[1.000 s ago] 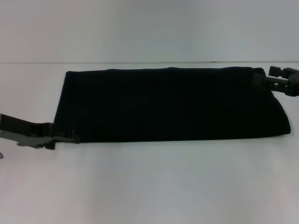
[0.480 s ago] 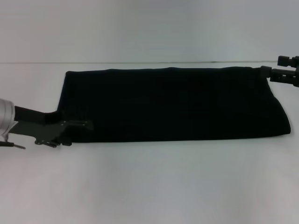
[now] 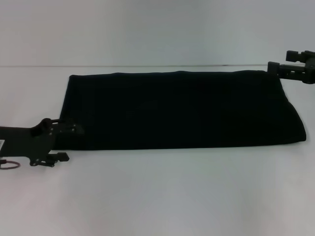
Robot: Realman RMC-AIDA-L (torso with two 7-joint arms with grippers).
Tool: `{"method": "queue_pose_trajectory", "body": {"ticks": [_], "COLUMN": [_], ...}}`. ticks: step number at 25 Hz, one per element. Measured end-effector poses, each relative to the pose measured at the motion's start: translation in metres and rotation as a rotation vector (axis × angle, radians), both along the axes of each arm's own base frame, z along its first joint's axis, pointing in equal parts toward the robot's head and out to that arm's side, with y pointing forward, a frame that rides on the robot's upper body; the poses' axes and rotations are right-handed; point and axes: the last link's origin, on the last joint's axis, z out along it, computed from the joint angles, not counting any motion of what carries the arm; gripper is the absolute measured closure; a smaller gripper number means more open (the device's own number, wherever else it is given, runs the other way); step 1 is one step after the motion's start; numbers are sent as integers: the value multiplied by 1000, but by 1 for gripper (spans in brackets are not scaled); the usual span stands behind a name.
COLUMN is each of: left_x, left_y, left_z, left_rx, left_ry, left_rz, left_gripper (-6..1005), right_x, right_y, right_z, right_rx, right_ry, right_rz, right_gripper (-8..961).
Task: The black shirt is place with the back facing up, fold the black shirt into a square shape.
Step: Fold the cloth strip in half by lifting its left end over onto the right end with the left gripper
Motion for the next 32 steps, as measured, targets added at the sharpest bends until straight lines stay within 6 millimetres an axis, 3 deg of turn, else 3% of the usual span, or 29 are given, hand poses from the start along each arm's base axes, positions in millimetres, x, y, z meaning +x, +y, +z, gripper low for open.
{"method": "queue_pose_trajectory", "body": {"ticks": [14,32], "left_x": [-15,-18], "left_y": [-2,3], "left_z": [-4,-8], "left_rx": [65,101], "left_ry": [-41,-27], "left_rz": [156,175], "left_gripper": [110,124], "right_x": [-10,-9], "right_y": [4,4], "right_z": [-2,-2], "right_rx": [-3,5], "right_ry": [4,7], "right_rz": [28,24], "right_gripper": [31,32]}}
